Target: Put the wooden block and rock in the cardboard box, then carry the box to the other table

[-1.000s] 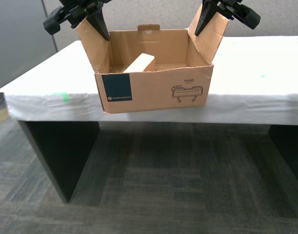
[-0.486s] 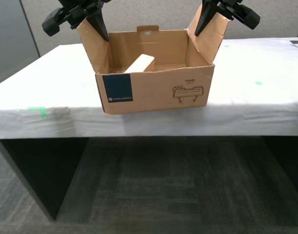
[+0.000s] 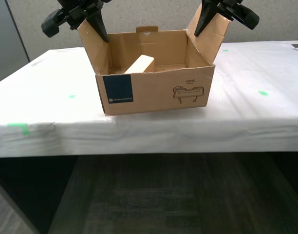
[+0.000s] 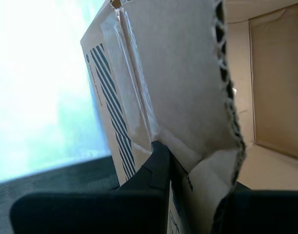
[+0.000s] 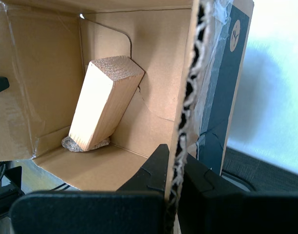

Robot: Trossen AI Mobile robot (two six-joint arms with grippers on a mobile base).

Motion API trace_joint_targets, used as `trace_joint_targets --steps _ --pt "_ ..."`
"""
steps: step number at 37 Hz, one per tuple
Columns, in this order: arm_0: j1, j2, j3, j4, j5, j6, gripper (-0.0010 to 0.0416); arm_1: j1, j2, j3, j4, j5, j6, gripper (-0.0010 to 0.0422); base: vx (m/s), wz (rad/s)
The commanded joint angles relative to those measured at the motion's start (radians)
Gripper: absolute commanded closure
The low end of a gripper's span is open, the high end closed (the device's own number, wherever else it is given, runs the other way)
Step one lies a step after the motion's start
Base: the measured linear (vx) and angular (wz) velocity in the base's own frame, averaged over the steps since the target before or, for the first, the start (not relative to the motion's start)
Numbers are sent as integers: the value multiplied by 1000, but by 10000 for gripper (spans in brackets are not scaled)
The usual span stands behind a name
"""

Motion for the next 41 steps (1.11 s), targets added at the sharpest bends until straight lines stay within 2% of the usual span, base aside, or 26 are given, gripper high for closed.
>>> trace_joint_targets --steps 1,13,33,41 --pt "6 0 3 17 -54 -1 406 -3 -1 3 18 73 1 413 159 -73" --pt "8 0 3 17 -53 0 406 -2 -1 3 17 73 4 413 158 -43" --pt "12 0 3 16 -54 6 406 -2 -1 3 -2 74 46 413 167 -4" --pt "14 0 3 16 -54 7 406 -2 -1 3 -22 74 97 413 141 5"
